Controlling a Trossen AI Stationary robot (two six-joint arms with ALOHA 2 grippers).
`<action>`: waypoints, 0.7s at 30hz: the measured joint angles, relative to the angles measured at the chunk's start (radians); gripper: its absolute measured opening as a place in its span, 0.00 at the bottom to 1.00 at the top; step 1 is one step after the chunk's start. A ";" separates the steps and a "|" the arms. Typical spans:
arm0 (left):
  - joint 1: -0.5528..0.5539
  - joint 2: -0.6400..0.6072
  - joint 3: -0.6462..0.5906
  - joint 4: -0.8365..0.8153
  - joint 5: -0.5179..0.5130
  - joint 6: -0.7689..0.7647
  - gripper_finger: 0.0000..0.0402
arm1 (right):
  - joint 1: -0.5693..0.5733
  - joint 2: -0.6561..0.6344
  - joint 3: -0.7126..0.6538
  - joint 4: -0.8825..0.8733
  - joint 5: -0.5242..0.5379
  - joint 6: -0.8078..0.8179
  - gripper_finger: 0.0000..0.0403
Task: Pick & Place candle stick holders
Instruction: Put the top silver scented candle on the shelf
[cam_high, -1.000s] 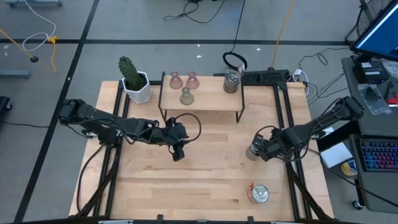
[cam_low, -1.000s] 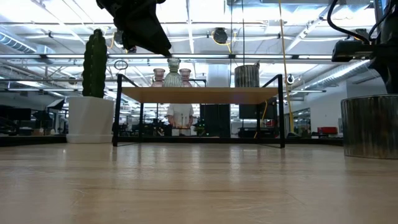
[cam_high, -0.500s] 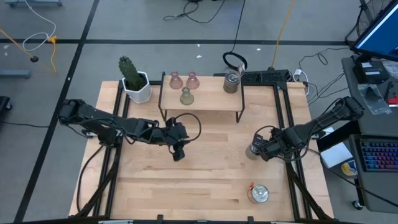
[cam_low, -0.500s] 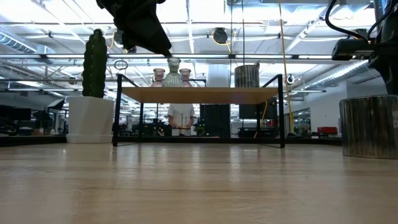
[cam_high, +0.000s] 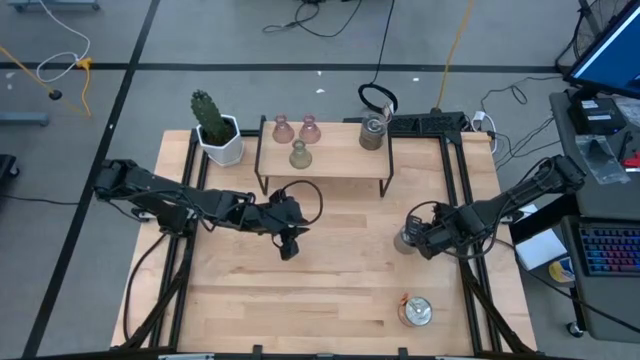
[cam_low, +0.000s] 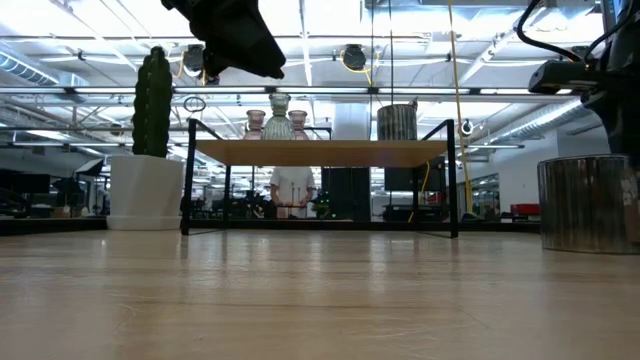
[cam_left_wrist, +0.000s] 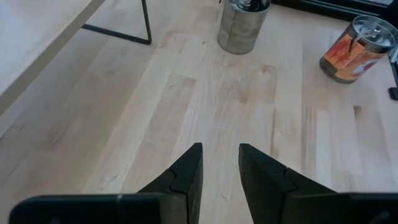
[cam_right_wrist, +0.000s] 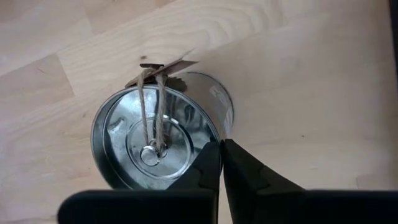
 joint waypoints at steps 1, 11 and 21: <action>0.000 0.000 0.000 0.002 0.000 0.000 0.26 | 0.000 0.000 0.003 0.000 0.009 -0.003 0.00; 0.000 0.000 0.000 0.109 0.000 0.002 0.26 | -0.002 -0.001 0.015 0.001 0.020 -0.051 0.00; 0.000 0.000 0.000 0.166 -0.003 0.009 0.26 | -0.002 -0.002 0.017 0.028 0.014 -0.077 0.00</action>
